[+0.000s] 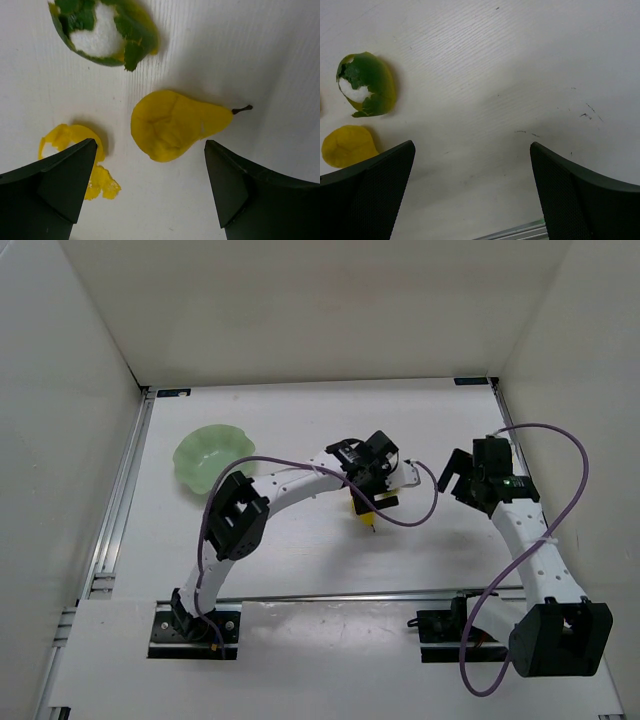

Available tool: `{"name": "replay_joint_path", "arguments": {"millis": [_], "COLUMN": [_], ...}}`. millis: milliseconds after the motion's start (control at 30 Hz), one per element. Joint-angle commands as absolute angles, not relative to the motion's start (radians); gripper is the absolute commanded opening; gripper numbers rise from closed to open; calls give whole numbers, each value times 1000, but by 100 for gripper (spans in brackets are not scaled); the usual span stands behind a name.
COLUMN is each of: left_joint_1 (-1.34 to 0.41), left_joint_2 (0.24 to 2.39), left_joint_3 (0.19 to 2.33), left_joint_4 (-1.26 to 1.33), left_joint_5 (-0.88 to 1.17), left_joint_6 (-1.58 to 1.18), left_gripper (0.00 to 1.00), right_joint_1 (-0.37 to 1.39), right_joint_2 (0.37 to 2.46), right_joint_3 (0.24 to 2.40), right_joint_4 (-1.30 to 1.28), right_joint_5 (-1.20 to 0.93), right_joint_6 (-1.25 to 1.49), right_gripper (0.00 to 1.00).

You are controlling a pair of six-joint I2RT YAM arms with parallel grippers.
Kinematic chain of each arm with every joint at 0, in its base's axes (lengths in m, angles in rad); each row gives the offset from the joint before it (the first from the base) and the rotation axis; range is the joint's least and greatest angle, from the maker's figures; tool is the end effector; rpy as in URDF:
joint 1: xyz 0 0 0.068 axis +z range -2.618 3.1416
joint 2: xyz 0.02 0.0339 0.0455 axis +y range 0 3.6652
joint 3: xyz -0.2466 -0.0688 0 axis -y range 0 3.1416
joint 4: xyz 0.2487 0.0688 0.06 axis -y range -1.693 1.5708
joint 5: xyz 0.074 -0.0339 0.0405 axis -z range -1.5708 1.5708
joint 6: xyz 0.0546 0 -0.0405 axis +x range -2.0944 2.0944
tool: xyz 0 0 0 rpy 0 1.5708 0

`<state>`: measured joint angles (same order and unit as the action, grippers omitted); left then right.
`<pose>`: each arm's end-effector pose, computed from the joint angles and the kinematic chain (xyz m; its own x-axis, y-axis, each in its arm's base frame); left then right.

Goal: Place and organize the fake fruits in the fruit bowl

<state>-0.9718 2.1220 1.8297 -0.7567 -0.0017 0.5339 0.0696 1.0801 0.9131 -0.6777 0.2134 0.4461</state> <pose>0.2643 -0.3870 0.1979 -0.0007 0.9036 -0.4283 0.9593 0.1216 0.2549 0.2438 0.0054 0.2536 -0.6418 0.3779 -0.6673 0.3871 0.9108 0.1436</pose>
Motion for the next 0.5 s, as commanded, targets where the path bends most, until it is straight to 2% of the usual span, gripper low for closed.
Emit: {"name": "replay_joint_path", "arguments": {"millis": [0,233,367,400,467], "left_joint_1": [-943,-943,-943,-943,-934], "left_joint_2": [2147,2238,2302,2303,2303], "left_joint_3": [1858,1946,2010,2010,2010], "left_joint_4": [-807,-914,-962,-962,-951], "left_joint_5": [83,139,169,169,169], "left_joint_6": [550,583,572,560,532], "left_gripper": [100,100,84,75,65], "right_joint_1": [63,63,63,63,63], "right_joint_2": [1065,1106,1118,1127,1127], "right_joint_3": [890,900,911,922,922], "right_joint_4": [-651,-632,-632,-632,-632], "right_joint_5": [209,209,209,209,209], "right_joint_6": [404,394,385,385,385], "right_gripper": [100,100,100,100,100]}}
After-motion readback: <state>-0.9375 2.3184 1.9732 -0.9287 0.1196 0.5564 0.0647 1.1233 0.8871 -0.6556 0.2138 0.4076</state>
